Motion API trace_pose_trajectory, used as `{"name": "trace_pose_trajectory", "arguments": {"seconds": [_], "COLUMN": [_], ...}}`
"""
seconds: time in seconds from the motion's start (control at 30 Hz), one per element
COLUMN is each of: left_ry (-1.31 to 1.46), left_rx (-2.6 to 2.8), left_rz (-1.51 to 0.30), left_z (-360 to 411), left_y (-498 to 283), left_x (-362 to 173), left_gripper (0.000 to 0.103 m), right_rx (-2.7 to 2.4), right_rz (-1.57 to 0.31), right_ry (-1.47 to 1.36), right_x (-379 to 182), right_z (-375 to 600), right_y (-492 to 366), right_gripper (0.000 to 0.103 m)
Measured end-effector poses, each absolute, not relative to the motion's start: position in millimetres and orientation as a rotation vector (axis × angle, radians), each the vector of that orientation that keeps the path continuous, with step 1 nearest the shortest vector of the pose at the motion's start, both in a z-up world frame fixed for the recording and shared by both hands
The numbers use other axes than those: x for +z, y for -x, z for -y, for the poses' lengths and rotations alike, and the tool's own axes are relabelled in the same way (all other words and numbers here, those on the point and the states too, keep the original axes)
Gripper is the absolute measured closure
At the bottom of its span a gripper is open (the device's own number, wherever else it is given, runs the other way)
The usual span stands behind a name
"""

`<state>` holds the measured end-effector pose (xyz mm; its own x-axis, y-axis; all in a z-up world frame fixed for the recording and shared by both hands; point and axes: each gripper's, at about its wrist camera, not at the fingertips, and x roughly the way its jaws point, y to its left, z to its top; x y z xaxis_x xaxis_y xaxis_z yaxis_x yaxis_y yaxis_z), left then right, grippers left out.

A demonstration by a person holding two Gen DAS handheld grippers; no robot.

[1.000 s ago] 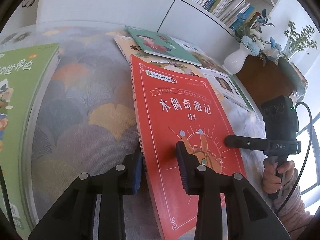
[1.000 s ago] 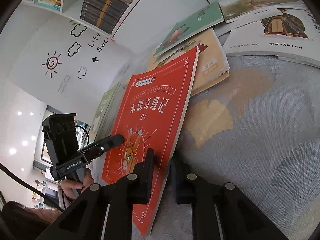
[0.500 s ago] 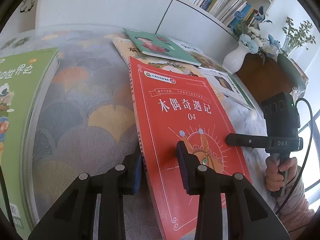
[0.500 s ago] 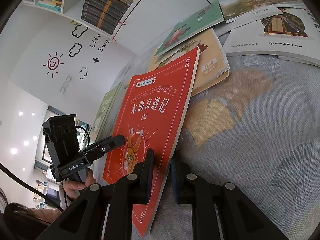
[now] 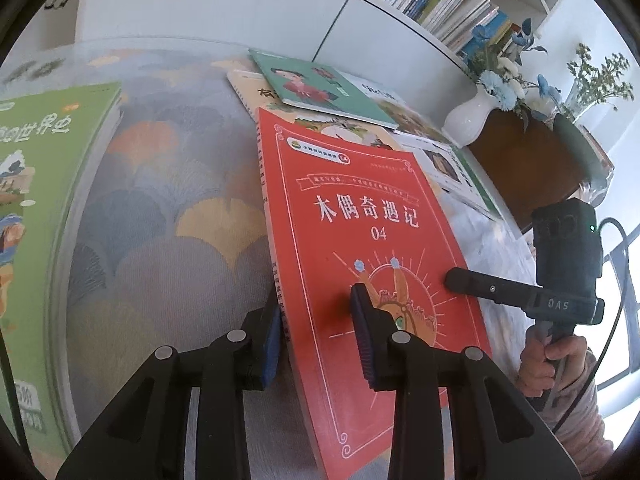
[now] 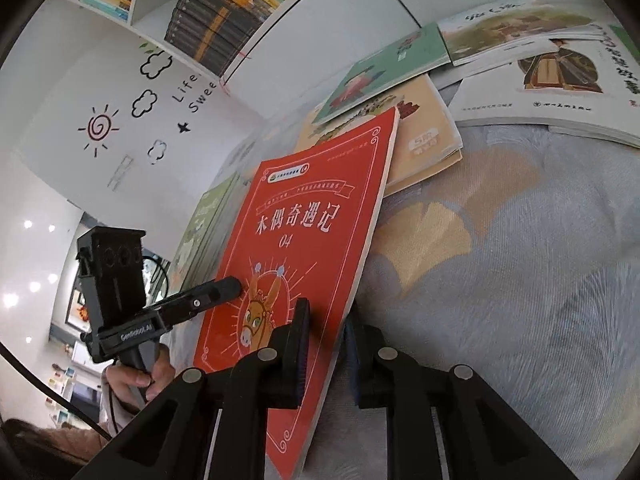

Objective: Organize books
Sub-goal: 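Carry the red book with both tools and lower it onto the green book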

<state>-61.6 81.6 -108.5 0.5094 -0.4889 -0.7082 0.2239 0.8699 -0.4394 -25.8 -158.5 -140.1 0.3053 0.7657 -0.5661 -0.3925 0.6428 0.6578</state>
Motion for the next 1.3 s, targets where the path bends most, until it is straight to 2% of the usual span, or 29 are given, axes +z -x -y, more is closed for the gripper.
{"name": "trace_pose_trajectory", "arguments": {"seconds": [0.3,0.53,0.73,1.0,1.3], "left_ry": [0.379,0.317,0.304,0.315,0.319], "left_rx": [-0.529,-0.544,-0.495,-0.402,-0.253], "left_rz": [-0.965,-0.874,-0.795,-0.739,-0.831], "left_z": [-84.6,-98.9,-145.5,-226.9,-287.3], "left_y": [73.4,83.3,80.8,74.8,59.9], "left_x": [-94.6,-50.2,-12.7,4.9,-40.1], "left_gripper": [0.075,0.075,0.075,0.075,0.074], "right_rx": [0.799,0.812,0.860,0.968,1.033], "right_rz": [-0.912,-0.834,-0.787,-0.790,-0.887], "right_ry": [-0.233,-0.144,-0.134,-0.153,-0.157], "right_x": [-79.7,-40.1,-11.0,1.3,-34.6], "right_z": [147.8,131.7,94.2,18.1,-70.3], "right_y": [71.8,89.1,78.5,39.9,6.8], "right_gripper": [0.090,0.090,0.090,0.090,0.090]}}
